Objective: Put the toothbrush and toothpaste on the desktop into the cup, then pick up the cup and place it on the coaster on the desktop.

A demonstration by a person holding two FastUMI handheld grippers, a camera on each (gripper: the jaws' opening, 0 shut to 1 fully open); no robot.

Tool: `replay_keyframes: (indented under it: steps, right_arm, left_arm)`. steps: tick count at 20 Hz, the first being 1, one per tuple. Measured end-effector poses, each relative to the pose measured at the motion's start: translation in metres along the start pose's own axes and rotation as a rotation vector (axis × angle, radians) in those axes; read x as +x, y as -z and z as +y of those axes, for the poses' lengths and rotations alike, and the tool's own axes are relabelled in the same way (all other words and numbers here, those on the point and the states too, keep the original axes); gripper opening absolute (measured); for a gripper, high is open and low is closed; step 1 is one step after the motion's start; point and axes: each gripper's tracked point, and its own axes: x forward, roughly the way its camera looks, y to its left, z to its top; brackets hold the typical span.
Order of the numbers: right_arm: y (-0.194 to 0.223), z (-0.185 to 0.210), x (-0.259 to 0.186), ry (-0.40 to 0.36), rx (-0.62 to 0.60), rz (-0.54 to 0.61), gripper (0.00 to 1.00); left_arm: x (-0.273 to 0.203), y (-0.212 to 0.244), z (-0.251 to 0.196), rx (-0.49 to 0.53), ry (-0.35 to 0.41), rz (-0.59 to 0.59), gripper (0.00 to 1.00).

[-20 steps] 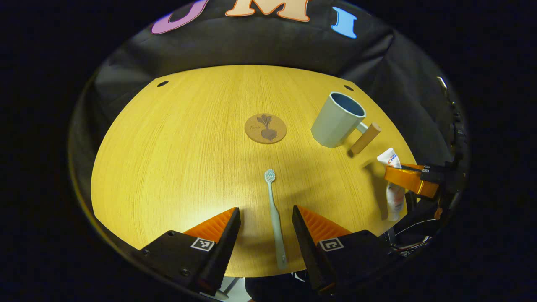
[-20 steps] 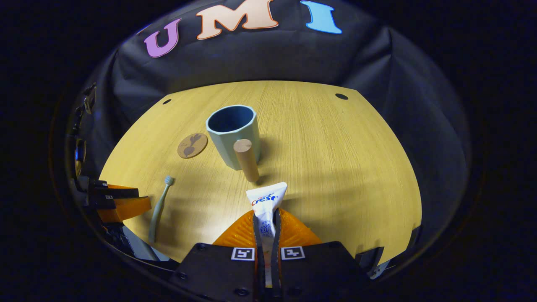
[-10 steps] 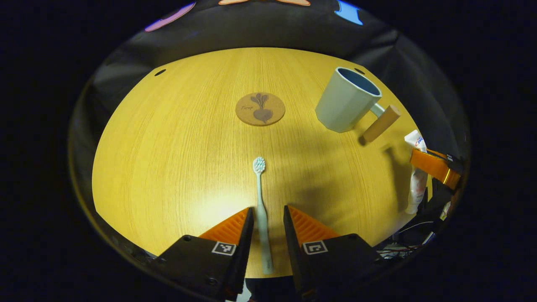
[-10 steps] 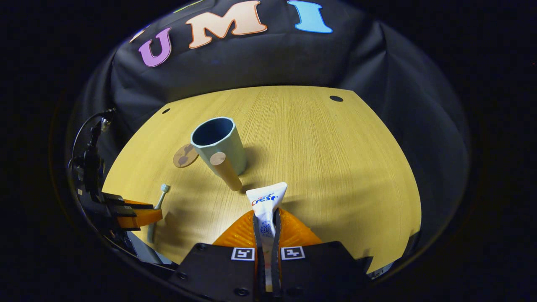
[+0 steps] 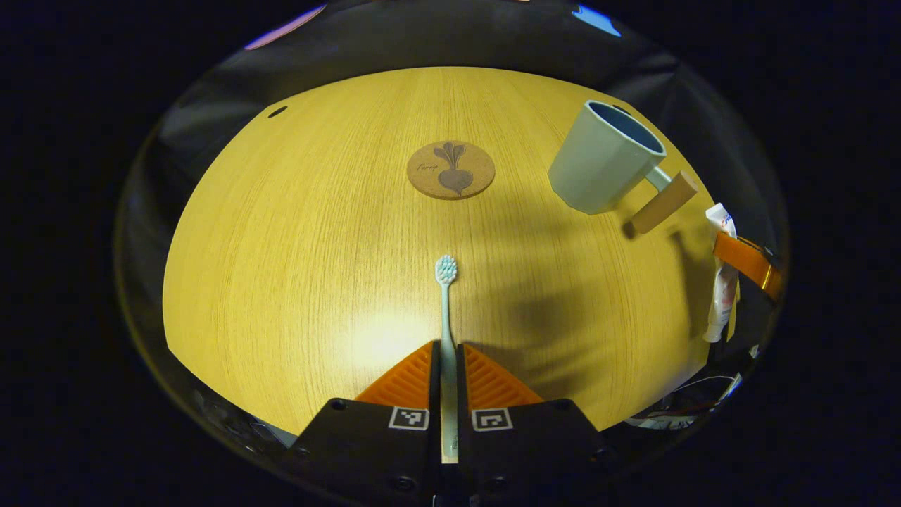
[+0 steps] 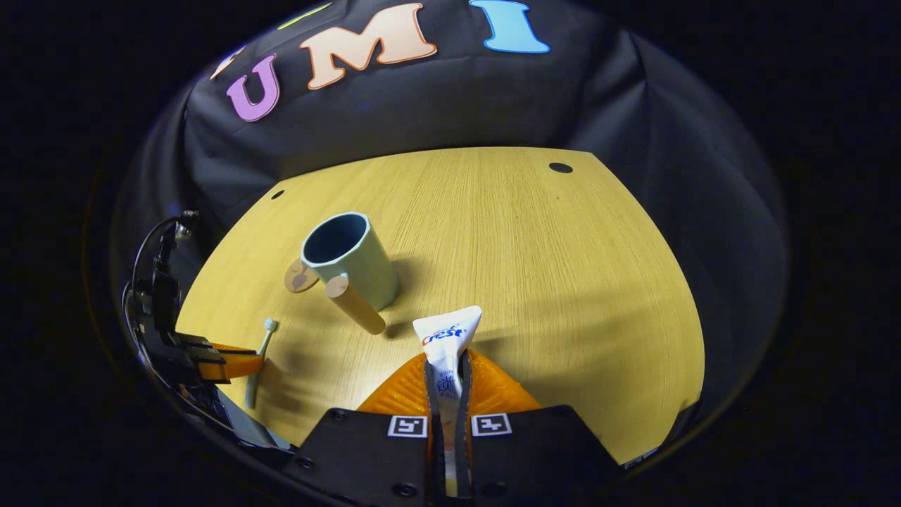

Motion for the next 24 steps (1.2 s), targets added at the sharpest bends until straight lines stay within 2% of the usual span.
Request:
replay_keyframes:
  steps: [2, 6, 10, 18, 24]
  right_arm:
    - [0.000, 0.000, 0.002, 0.004, -0.002, -0.007, 0.08]
    - [-0.003, -0.001, 0.003, 0.009, 0.002, -0.022, 0.08]
    - [-0.013, 0.003, 0.004, -0.001, -0.002, -0.054, 0.08]
    - [-0.089, 0.050, -0.013, -0.092, -0.016, -0.265, 0.08]
    - [-0.157, 0.084, -0.035, -0.189, -0.019, -0.453, 0.08]
  left_arm:
    - [0.000, -0.001, 0.000, 0.020, 0.004, -0.006, 0.04]
    - [-0.001, -0.002, 0.000, -0.013, 0.015, 0.008, 0.00]
    - [-0.001, -0.001, 0.000, 0.007, 0.033, -0.010, 0.00]
    - [-0.020, -0.020, 0.005, -0.119, 0.060, -0.162, 0.00]
    - [-0.030, -0.013, 0.009, -0.198, 0.082, -0.189, 0.00]
